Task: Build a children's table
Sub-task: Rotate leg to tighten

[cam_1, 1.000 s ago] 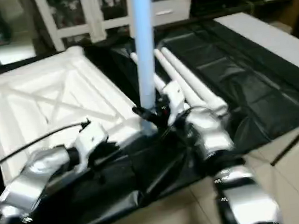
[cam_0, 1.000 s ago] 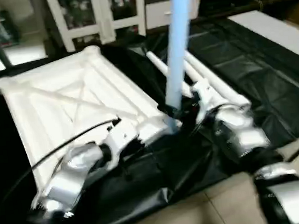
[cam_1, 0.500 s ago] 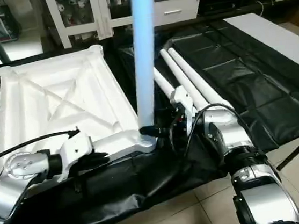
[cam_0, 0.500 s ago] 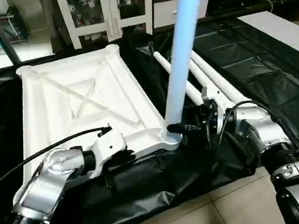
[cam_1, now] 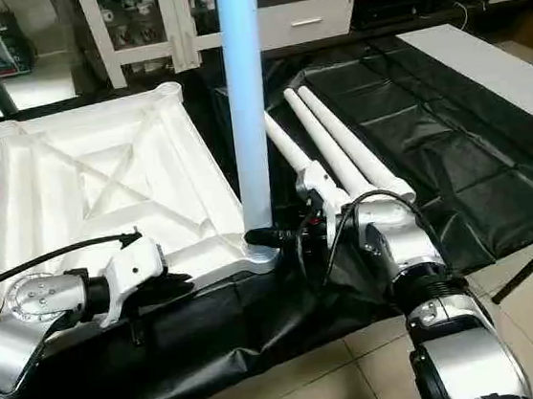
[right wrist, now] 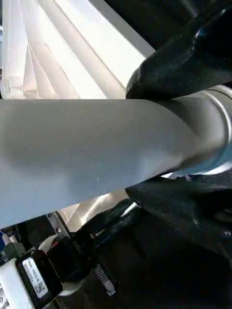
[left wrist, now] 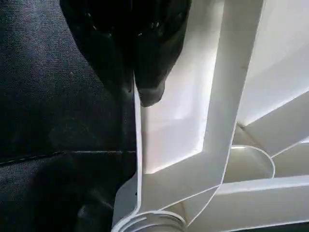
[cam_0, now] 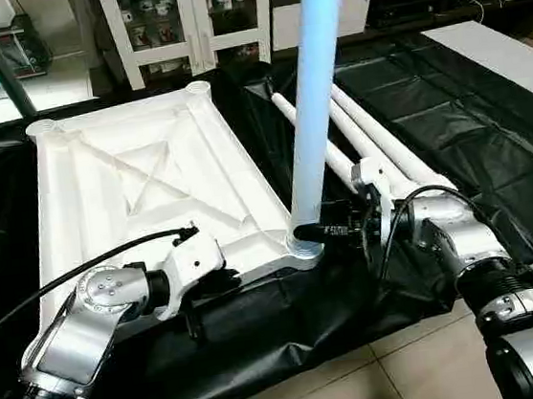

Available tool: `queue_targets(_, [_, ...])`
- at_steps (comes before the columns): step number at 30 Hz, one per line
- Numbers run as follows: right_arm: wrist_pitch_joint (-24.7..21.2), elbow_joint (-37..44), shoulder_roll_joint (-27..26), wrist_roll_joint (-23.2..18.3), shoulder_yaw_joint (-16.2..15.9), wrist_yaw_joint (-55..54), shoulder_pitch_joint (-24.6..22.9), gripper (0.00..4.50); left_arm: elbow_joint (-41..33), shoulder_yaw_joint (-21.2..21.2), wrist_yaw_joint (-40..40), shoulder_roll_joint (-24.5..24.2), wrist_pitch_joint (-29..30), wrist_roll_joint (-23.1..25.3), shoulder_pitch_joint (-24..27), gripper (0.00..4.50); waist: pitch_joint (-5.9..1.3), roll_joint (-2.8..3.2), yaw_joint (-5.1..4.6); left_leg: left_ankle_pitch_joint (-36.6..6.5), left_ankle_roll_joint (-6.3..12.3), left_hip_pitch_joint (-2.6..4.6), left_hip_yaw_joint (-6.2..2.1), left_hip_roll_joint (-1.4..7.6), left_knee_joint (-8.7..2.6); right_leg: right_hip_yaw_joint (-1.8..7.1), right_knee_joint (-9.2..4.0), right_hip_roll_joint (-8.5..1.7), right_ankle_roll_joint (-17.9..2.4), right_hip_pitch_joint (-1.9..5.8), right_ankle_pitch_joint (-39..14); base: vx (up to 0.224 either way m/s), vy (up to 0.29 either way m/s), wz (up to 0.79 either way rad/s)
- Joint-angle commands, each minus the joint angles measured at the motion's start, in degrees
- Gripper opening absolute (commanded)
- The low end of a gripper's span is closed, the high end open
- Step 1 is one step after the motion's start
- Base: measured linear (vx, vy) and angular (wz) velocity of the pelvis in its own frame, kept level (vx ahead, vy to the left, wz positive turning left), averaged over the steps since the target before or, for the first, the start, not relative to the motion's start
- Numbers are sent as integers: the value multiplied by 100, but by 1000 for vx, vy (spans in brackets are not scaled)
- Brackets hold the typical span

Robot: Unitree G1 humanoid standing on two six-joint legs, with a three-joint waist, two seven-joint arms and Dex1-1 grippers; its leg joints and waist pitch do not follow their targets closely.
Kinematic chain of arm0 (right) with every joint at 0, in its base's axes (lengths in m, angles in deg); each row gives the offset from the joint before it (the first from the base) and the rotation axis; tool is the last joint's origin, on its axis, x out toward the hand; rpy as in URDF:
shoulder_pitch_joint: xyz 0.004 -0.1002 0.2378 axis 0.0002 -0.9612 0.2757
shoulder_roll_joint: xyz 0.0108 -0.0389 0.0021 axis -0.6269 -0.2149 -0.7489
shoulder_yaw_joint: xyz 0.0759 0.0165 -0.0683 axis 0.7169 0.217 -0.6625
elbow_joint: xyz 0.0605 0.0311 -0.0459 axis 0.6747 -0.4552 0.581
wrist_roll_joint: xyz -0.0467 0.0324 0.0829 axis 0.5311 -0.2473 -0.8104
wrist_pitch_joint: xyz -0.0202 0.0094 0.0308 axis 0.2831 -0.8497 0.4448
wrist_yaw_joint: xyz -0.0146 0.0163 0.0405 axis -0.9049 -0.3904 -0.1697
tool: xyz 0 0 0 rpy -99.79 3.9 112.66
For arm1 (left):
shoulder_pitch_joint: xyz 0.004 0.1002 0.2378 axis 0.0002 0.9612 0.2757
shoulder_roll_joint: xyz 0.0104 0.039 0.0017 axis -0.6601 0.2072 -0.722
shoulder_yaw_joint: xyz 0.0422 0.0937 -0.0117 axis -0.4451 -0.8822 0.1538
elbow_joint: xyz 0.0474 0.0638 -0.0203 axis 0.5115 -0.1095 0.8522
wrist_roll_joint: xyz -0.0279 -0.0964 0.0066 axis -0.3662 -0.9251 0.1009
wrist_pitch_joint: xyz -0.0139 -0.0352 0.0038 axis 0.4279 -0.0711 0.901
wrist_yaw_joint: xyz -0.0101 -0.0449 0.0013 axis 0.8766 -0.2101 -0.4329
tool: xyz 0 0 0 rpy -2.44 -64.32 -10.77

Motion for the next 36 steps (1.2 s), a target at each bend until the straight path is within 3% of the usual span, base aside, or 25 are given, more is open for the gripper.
queue_targets(1, [45, -153, -92, 53, 82, -388, 52, 201, 58, -317, 130, -12, 173, 111, 196, 0, -292, 7, 39, -1624, 214, 11, -60, 176, -487, 199, -366, -224, -1388, 250, -1835, 0, 0, 0])
queue_targets(5, [281, -268, -280, 180, 166, -1117, -14, 199, 26, -275, -113, 135, 392, 144, 180, 0, -266, 6, -11, -1864, 74, 3, -87, 177, -509, 193, -403, -233, -1223, 230, -2315, 0, 0, 0])
queue_targets(9, [563, -437, -699, 378, 289, -2472, -103, 198, 66, -172, -727, 559, 1007, 227, 30, 0, -255, 5, -71, -2112, -81, 19, -112, 166, -515, 186, -451, -236, -1039, 190, -2747, 0, 0, 0])
queue_targets(10, [672, -593, -892, 531, 290, -3177, -91, 197, 214, -18, -1309, 936, 1419, 322, -138, 0, -254, -1, -83, -2172, -127, 38, -110, 156, -504, 184, -476, -237, -983, 169, -2886, 0, 0, 0])
queue_targets(13, [668, -775, -1098, 640, 315, -3903, -37, 196, 363, 191, -1932, 1354, 1807, 388, -308, 0, -239, -3, -91, -2426, -123, 77, -123, 125, -497, 154, -552, -215, -853, 123, -3208, 0, 0, 0])
queue_targets(14, [652, -943, -1306, 744, 327, -4629, 34, 196, 411, 302, -2300, 1703, 2127, 380, -426, 0, -231, -1, -106, -2546, -140, 89, -124, 115, -494, 143, -570, -204, -793, 90, -3330, 0, 0, 0])
queue_targets(15, [645, -958, -1327, 742, 332, -4678, 41, 196, 414, 312, -2331, 1736, 2141, 377, -435, 0, -233, 4, -98, -2610, -150, 93, -150, 104, -492, 119, -584, -208, -734, 99, -3419, 0, 0, 0])
queue_targets(16, [567, -1173, -1661, 680, 437, -5417, 138, 195, 469, 426, -2733, 2209, 2315, 321, -586, 0, -233, -3, -132, -2650, -151, 81, -148, 106, -498, 121, -591, -206, -708, 98, -3441, 0, 0, 0])
queue_targets(17, [541, -1247, -1810, 641, 472, -5643, 171, 195, 499, 448, -2878, 2386, 2338, 313, -652, 0, -225, 3, -159, -2735, -167, 72, -174, 98, -509, 92, -614, -202, -615, 99, -3517, 0, 0, 0])
queue_targets(18, [540, -1337, -2048, 630, 499, -5903, 206, 195, 537, 446, -3056, 2615, 2375, 334, -740, 0, -287, 18, -147, -2780, -175, 95, -197, 92, -498, 63, -613, -206, -538, 124, -3461, 0, 0, 0])
queue_targets(19, [540, -1337, -2048, 630, 499, -5903, 206, 195, 537, 446, -3056, 2615, 2375, 334, -740, 0, -271, 21, -160, -2818, -153, 91, -198, 96, -515, 55, -633, -203, -542, 113, -3389, 0, 0, 0])
queue_targets(20, [603, -1376, -2210, 639, 495, -5885, 230, 195, 527, 426, -3095, 2706, 2426, 355, -764, 0, -279, 8, -174, -2817, -123, 43, -207, 93, -531, 42, -634, -204, -539, 152, -3231, 0, 0, 0])
queue_targets(22, [710, -1366, -2311, 569, 493, -5588, 256, 195, 474, 401, -3042, 2674, 2434, 365, -722, 0, -277, 3, -195, -2975, -83, 76, -198, 94, -530, 56, -649, -202, -572, 98, -3154, 0, 0, 0])
queue_targets(26, [957, -1231, -2165, 492, 448, -4821, 259, 195, 332, 311, -2699, 2286, 2159, 387, -530, 0, -308, -14, -224, -2864, -22, 14, -208, 104, -550, 78, -611, -226, -660, 150, -2900, 0, 0, 0])
queue_targets(27, [1032, -1144, -2034, 500, 381, -4454, 247, 195, 275, 249, -2498, 2082, 2010, 413, -439, 0, -308, -21, -242, -2728, 20, -27, -198, 117, -557, 96, -588, -237, -753, 178, -2726, 0, 0, 0])
queue_targets(28, [1073, -1050, -1923, 443, 368, -4111, 236, 251, 228, 188, -2310, 1894, 1876, 432, -355, 0, -326, -17, -238, -2579, 85, -42, -191, 131, -566, 110, -559, -233, -842, 206, -2491, 0, 0, 0])
queue_targets(31, [1017, -718, -1548, 266, 368, -3278, 205, 265, 125, 116, -1713, 1437, 1416, 337, -138, 0, -335, -17, -189, -2114, 284, -65, -137, 141, -535, 150, -483, -232, -1155, 239, -1883, 0, 0, 0])
queue_targets(33, [911, -467, -1220, 151, 340, -2617, 182, 286, 17, 57, -1189, 1082, 999, 240, 23, 0, -338, -6, -170, -2012, 343, -50, -124, 149, -528, 152, -470, -228, -1201, 234, -1862, 0, 0, 0])
queue_targets(35, [767, -242, -919, 37, 295, -1990, 163, 311, -131, -6, -650, 745, 701, 116, 172, 0, -364, 7, -143, -1598, 447, -50, -104, 156, -507, 156, -408, -220, -1350, 271, -1441, 0, 0, 0])
queue_targets(36, [706, -152, -794, -4, 272, -1744, 157, 319, -196, -37, -433, 602, 647, 62, 228, 0, -368, 7, -102, -1394, 501, -10, -88, 168, -494, 159, -391, -208, -1441, 265, -1209, 59, -12, 6])
